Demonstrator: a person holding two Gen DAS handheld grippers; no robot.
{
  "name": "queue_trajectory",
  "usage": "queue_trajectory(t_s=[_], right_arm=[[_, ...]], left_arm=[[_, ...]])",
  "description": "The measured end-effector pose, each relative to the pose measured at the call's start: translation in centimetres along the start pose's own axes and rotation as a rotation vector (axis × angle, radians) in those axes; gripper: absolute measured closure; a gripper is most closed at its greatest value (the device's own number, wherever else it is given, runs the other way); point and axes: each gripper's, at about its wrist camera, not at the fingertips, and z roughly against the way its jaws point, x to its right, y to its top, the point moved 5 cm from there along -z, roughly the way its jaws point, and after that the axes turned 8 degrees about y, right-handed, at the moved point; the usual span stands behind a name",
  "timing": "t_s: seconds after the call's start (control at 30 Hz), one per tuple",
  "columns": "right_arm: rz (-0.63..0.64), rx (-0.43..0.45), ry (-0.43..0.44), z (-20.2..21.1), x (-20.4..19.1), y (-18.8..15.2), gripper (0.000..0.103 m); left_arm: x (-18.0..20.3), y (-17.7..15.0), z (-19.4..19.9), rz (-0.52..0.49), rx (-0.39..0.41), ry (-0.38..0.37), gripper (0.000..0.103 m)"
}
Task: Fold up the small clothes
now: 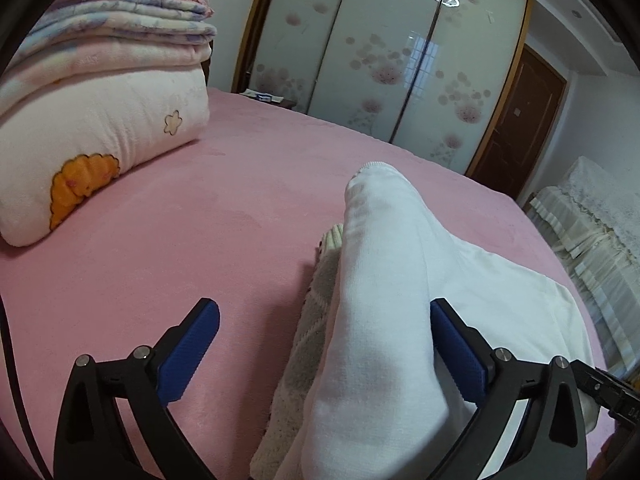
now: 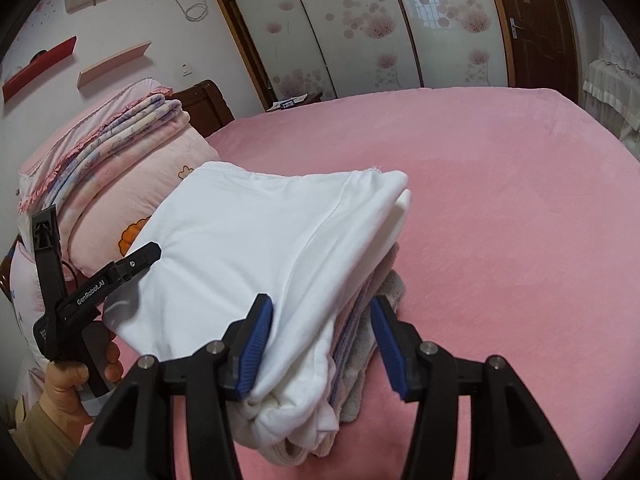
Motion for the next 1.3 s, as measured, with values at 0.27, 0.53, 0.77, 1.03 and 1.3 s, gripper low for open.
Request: queue_trajectory(t_s=[0.27, 0.53, 0.77, 1.03, 1.3], right_arm=[[-0.008, 0.007, -0.016, 3.2, 0.0, 0.1, 0.051], [0.027, 0.038, -0.054, 11.3, -1.0, -1.3, 0.051], [0.056, 0.068, -0.105, 21.0, -1.4, -3.7, 0.051], [0.072, 0.104, -0.172, 30.5, -0.6, -7.1, 0.049], [0.037, 0.120, -0.207, 38.1, 1.4, -11.6, 0.048]], left_arm=[[2.0, 0.8, 4.9, -0.089, 0.033, 0.156, 0.000], [6.8, -1.0, 13.7, -0.091, 0.010, 0.075, 0.000], [12.6, -4.2, 21.7, -0.121, -0.008, 0.011, 0.000], [17.5, -8.4, 28.8, -0.182, -0.029, -0.037, 0.000], [20.8, -13.2, 35.5, -0.184, -0.038, -0.077, 0.000]])
